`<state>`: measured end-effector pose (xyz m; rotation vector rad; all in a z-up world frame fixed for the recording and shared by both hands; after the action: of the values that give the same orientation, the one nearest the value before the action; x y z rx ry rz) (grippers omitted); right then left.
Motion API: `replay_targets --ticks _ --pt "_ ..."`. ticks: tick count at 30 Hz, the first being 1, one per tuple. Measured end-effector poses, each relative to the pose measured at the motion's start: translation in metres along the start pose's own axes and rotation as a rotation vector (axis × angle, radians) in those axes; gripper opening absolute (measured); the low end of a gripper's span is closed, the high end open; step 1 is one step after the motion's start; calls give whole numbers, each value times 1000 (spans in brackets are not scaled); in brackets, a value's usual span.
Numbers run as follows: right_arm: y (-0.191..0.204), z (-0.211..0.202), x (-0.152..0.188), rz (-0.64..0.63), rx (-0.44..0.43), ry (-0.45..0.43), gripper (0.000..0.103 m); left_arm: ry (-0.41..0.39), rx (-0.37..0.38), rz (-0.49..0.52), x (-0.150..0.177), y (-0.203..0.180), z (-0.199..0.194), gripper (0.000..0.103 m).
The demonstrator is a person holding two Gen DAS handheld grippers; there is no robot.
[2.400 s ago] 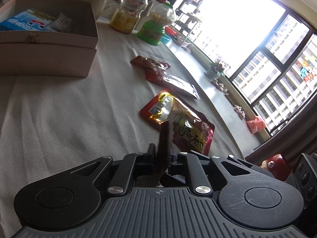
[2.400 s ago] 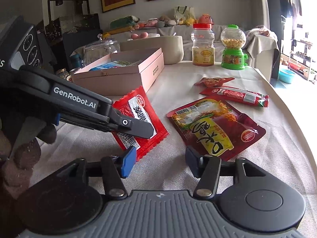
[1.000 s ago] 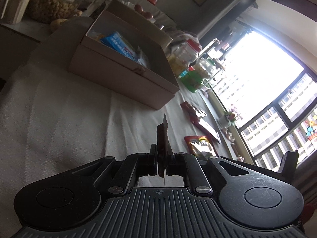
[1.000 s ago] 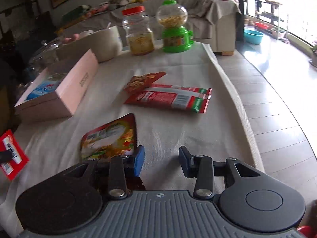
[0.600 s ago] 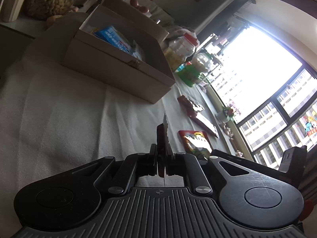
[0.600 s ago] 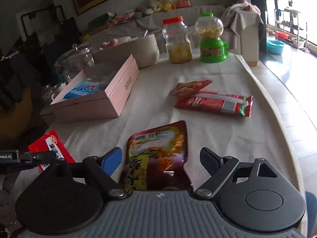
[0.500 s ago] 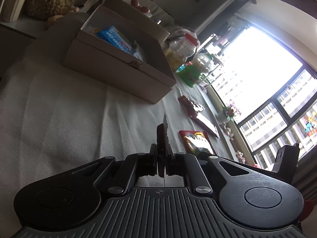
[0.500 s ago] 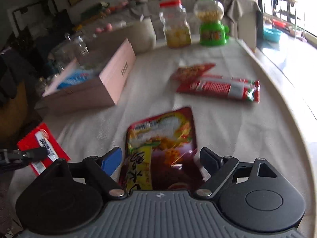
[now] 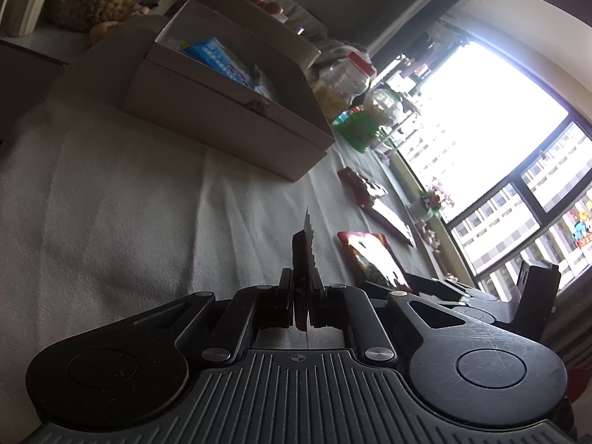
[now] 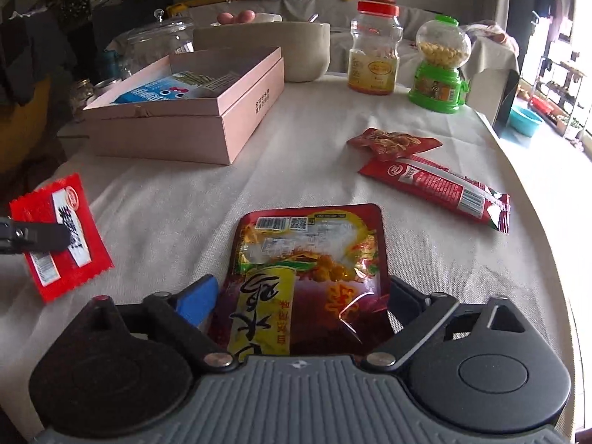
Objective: Organize snacks
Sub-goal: 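Carry both packets over the pink box and open both tools to drop them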
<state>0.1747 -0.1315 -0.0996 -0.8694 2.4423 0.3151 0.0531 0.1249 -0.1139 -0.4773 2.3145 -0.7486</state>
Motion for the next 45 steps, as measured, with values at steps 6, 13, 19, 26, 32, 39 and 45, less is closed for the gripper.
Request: replay_targets --ticks 6,13,19,26,32,39,45 --pt "20 -26 5 -63 -46 -15 69 5 -8 19 7 -4 -8 11" --pt "44 -95 -31 -146 -141 -142 68 -103 45 79 -23 -24 -54 11" --pt "62 -147 -127 -216 -113 -314 68 -289 -57 191 -108 -43 -93 11" --pt "68 -119 -222 -173 -56 -294 68 -312 -39 107 -192 -20 -58 11" --pt "77 -55 -254 -160 -63 -177 68 -186 -177 33 -211 40 3 19" --pt "101 22 -263 -143 -117 -54 69 -287 -154 -46 -190 69 -32 19" --pt "119 67 -271 -89 -219 43 80 -313 -120 -28 -164 59 -59 19"
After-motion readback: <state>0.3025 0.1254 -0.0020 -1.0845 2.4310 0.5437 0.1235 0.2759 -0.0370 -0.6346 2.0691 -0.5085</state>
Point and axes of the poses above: each gripper's, at about its wrist camera, not at the fingertips, and z roughly the way its jaws point, y to its left, x to its underside, the point moved 4 cm from there along z, roughly the way its jaws point, and after that the axes turned 11 degrees about y, right-handed, at the moved point
